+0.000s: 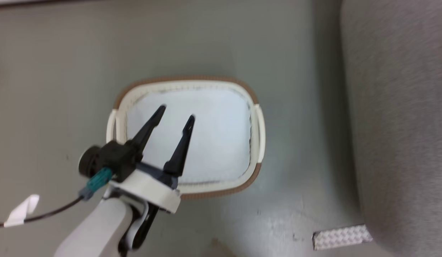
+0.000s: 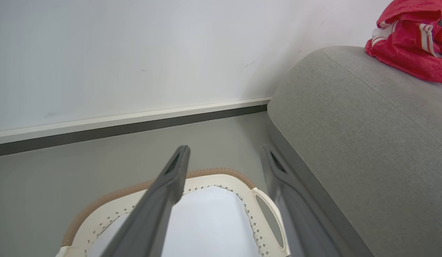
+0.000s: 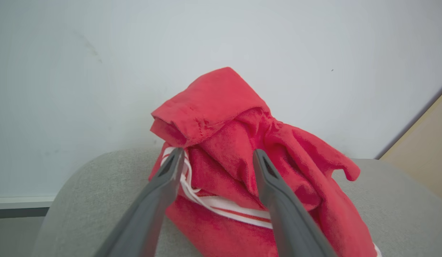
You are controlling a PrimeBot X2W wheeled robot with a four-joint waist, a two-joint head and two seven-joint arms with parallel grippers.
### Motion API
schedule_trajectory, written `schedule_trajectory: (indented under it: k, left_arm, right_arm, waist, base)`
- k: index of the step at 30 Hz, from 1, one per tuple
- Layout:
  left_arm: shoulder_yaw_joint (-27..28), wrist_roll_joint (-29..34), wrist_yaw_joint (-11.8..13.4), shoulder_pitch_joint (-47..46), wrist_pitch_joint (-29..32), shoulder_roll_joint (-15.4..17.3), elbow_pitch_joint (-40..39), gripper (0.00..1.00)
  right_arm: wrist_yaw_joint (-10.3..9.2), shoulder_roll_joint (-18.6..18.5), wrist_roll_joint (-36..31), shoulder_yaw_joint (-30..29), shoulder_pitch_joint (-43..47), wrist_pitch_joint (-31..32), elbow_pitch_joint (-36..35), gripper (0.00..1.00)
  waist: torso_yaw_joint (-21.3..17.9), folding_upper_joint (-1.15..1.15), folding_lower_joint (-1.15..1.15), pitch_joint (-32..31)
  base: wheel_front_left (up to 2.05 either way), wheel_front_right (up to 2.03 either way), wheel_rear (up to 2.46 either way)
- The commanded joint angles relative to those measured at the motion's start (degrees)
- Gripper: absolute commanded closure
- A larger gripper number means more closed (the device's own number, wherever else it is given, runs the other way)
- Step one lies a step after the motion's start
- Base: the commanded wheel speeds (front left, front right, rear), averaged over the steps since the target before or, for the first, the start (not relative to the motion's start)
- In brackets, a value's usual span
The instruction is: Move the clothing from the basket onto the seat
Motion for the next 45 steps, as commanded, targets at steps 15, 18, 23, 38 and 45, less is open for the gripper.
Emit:
schedule_trajectory:
  k: [15, 18, 23, 38, 45]
  left_arm:
    - [16.0, 3.6, 1.2, 22.3, -0.3, -5.6, 0.0, 0.00]
    - [20.0, 5.2, 0.4, 26.8, -0.3, -7.7, 0.7, 0.00]
    - [26.3, 8.5, -0.9, 33.1, -0.3, -10.2, 2.7, 0.00]
    - [37.8, 16.1, -9.7, 38.7, -0.3, -17.2, 8.0, 0.00]
    - [39.8, 18.5, -12.6, 37.9, -0.3, -18.7, 8.5, 0.00]
  right_arm:
    - [-0.15, 7.0, 14.1, 16.2, 33.6, -0.2, -20.2, 0.00]
    - [-0.15, 8.4, 14.7, 19.0, 40.7, -0.2, -23.1, 0.00]
    - [-0.15, 9.8, 15.0, 26.5, 50.6, -0.2, -25.4, 0.00]
    - [-0.15, 9.9, 23.0, 33.6, 59.8, -0.2, -23.1, 0.00]
    - [-0.15, 9.9, 23.1, 33.5, 59.5, -0.2, -22.4, 0.00]
  waist:
    - [0.0, 0.00, 0.00, -29.5]
    - [0.9, 0.00, 0.00, -33.3]
    - [1.3, 0.00, 0.00, -37.0]
    - [2.1, 0.00, 0.00, -40.4]
    - [2.3, 0.00, 0.00, -40.4]
  base:
    - [0.00, 0.00, 0.00]
    - [0.00, 0.00, 0.00]
    - [0.00, 0.00, 0.00]
    - [0.00, 0.00, 0.00]
    - [0.00, 0.00, 0.00]
